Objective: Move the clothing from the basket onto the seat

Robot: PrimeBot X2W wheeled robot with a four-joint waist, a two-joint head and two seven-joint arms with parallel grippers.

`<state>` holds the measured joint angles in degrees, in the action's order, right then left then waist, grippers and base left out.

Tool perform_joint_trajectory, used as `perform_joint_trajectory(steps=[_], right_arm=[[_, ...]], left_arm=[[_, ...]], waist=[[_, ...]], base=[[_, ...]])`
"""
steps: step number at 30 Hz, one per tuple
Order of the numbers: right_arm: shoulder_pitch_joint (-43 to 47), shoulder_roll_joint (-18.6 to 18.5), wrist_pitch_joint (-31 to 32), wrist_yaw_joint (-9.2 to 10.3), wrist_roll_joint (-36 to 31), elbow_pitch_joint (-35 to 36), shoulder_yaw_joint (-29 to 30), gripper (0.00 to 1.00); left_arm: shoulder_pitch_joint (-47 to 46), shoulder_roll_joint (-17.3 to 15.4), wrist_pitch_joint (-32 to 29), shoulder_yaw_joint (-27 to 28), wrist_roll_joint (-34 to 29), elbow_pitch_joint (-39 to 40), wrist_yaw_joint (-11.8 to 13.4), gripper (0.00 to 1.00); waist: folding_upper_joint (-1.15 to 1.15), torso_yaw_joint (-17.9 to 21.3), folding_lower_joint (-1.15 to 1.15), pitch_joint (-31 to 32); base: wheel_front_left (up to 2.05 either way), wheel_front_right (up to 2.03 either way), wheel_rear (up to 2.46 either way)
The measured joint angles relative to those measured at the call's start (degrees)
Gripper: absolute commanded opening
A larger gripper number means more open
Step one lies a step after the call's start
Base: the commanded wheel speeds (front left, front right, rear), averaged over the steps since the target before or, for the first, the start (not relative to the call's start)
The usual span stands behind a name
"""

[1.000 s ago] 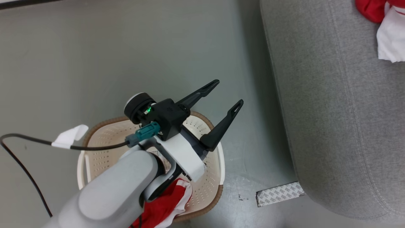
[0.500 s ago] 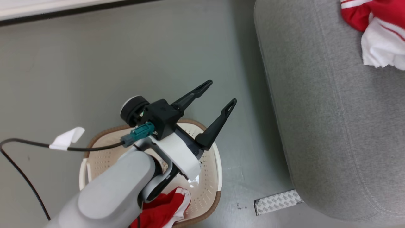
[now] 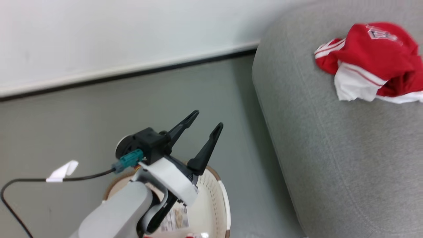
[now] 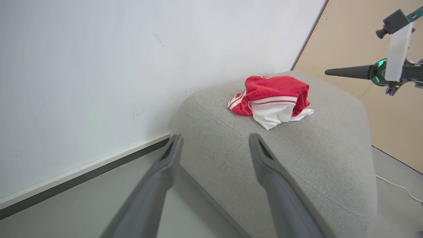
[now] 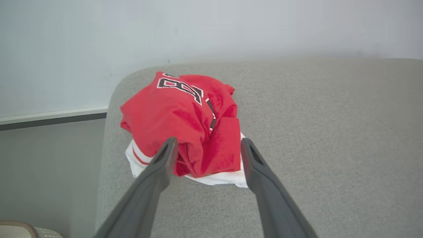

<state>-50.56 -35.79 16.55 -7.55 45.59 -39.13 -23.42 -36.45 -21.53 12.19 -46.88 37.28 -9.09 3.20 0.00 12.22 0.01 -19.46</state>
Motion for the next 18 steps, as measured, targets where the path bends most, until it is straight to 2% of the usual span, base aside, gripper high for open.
perform_joint_trajectory(steps=[6,10,14,18], right_arm=[[4.14,-2.36,-2.55,0.00,0.87,7.50,-0.20,1.00],[7.65,-2.26,-5.53,0.00,0.91,12.25,0.80,1.00],[11.08,-1.09,-9.11,0.00,0.24,16.24,2.99,1.00],[14.92,1.64,-14.30,0.00,-2.43,20.62,4.81,1.00]], left_arm=[[3.91,-0.89,1.07,2.11,1.86,0.01,2.05,1.00],[6.27,-2.30,1.88,5.02,3.13,0.76,4.04,1.00],[8.89,-4.55,2.23,7.99,3.71,1.89,6.17,1.00],[11.91,-6.76,2.52,11.29,4.11,2.78,9.25,1.00]], waist=[[0.00,-0.41,0.01,7.43],[0.00,-1.45,0.01,12.01],[0.00,-3.13,0.02,15.85],[0.00,-5.48,0.02,18.33]], base=[[0.00,0.00,0.00],[0.00,0.00,0.00],[0.00,0.00,0.00],[0.00,0.00,0.00]])
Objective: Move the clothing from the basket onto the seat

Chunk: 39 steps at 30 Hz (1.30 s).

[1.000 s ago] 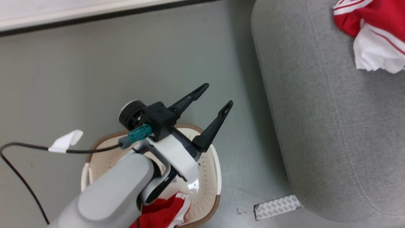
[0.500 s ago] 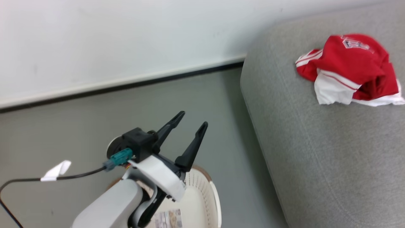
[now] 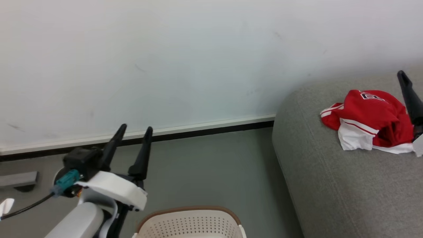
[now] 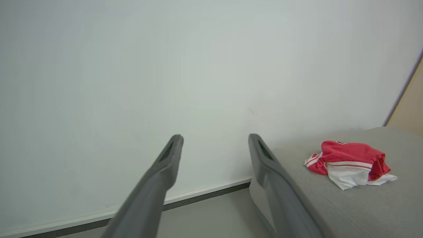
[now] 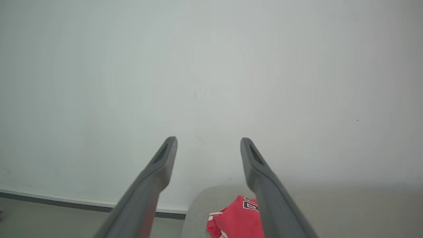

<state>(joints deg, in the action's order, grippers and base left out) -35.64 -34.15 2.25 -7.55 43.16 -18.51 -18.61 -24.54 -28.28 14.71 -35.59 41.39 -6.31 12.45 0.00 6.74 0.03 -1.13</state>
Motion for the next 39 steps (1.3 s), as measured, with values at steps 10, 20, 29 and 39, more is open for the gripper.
perform_joint_trajectory(steps=[10,20,29,39], right_arm=[[14.28,10.45,-11.89,0.00,-8.66,4.13,4.35,1.00],[28.76,21.19,-17.04,0.00,-17.48,7.20,9.88,1.00],[33.68,27.00,-17.28,0.00,-25.01,10.23,12.49,1.00],[33.39,27.59,-17.28,0.00,-26.36,10.45,12.93,1.00]], left_arm=[[9.79,-0.93,0.37,9.24,0.70,1.20,3.77,1.00],[21.64,7.36,0.43,24.51,-12.45,3.79,0.40,1.00],[27.28,15.00,0.43,31.90,-22.96,1.29,-6.38,1.00],[26.63,19.84,0.43,37.17,-27.95,-1.03,-12.23,1.00]], waist=[[0.00,-4.71,-0.01,1.99],[0.00,-6.12,-0.02,2.67],[0.00,-5.41,-0.03,1.98],[0.00,-5.46,-0.03,1.60]], base=[[0.00,0.00,0.00],[0.00,0.00,0.00],[0.00,0.00,0.00],[0.00,0.00,0.00]])
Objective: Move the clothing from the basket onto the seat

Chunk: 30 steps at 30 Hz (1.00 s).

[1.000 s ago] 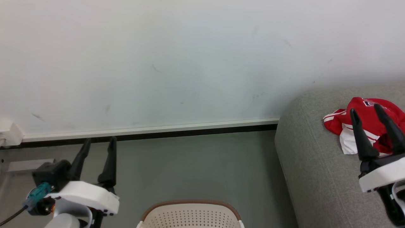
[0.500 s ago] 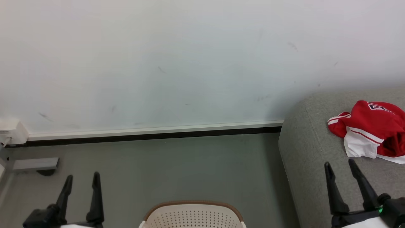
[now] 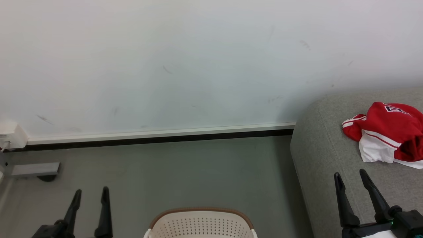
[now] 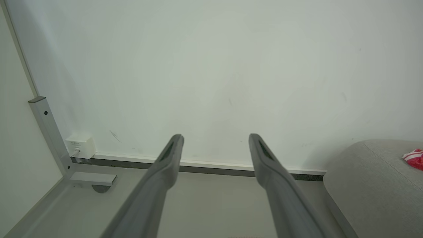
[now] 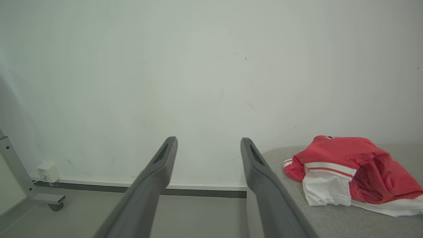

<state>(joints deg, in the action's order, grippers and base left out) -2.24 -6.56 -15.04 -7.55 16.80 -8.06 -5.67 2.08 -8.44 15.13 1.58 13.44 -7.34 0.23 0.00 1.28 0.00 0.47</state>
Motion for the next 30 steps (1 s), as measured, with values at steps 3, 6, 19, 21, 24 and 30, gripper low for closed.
perform_joint_trajectory(steps=[3,6,19,21,24,30], right_arm=[[-0.01,-0.08,0.00,0.00,-0.13,0.09,0.27,1.00],[-0.03,-0.12,0.00,0.00,-0.14,0.09,0.32,1.00],[-0.81,-0.75,0.00,0.00,-0.15,0.70,2.35,1.00],[-1.18,-0.96,-0.01,0.00,-0.18,0.91,3.11,1.00],[-1.90,-1.31,0.00,0.00,-0.25,1.27,4.53,1.00],[-4.26,-1.59,-0.11,0.00,-0.62,2.66,6.25,1.00]], left_arm=[[-0.32,0.77,0.00,1.26,-1.43,-0.43,-1.26,1.00],[-0.44,1.47,0.00,2.36,-2.32,-0.83,-2.10,1.00],[-1.43,3.31,0.00,1.87,-4.87,-4.54,-5.58,1.00],[-2.55,3.35,0.00,0.82,-4.75,-6.80,-6.22,1.00],[-4.81,3.24,-1.40,-1.48,-4.30,-10.32,-6.79,1.00],[-10.05,1.97,-8.61,-5.90,-2.54,-17.17,-7.37,1.00]], waist=[[0.00,0.01,0.00,-0.03],[0.00,0.15,0.00,-0.07],[0.00,1.52,0.00,-1.42],[0.00,1.75,0.00,-2.18],[0.00,2.13,0.00,-3.73],[0.00,3.21,0.00,-7.85]], base=[[0.00,0.00,0.00],[0.00,0.00,0.00],[0.00,0.00,0.00],[0.00,0.00,0.00],[0.00,0.00,0.00],[0.00,0.00,0.00]])
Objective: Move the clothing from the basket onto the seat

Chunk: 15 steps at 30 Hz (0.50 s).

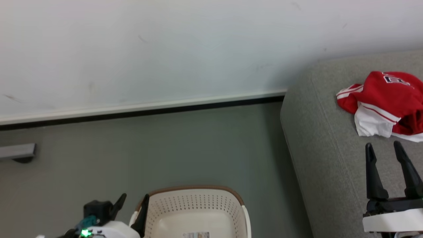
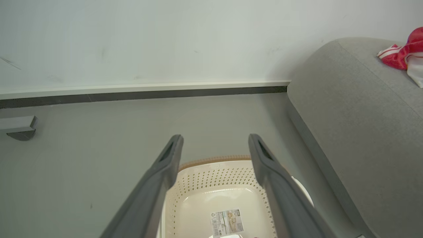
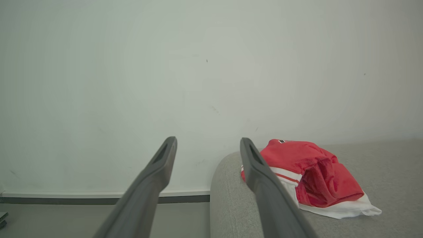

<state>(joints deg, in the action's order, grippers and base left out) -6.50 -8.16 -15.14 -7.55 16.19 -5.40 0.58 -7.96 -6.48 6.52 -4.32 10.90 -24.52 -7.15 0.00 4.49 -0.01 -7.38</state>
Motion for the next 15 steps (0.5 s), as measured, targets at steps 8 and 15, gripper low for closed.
perform_joint_trajectory(steps=[8,15], right_arm=[[-3.61,0.76,-0.01,0.00,-0.12,1.10,1.25,1.00],[-7.46,1.26,-0.01,0.00,-0.21,2.27,1.32,1.00]], left_arm=[[-7.49,-2.34,-9.10,-6.35,1.27,-10.06,-0.23,1.00],[-13.16,-3.46,-13.68,-14.00,5.15,-18.29,-0.34,1.00]], waist=[[0.00,2.12,-0.01,-6.76],[0.00,4.20,-0.01,-12.87]], base=[[0.00,0.00,0.00],[0.00,0.00,0.00]])
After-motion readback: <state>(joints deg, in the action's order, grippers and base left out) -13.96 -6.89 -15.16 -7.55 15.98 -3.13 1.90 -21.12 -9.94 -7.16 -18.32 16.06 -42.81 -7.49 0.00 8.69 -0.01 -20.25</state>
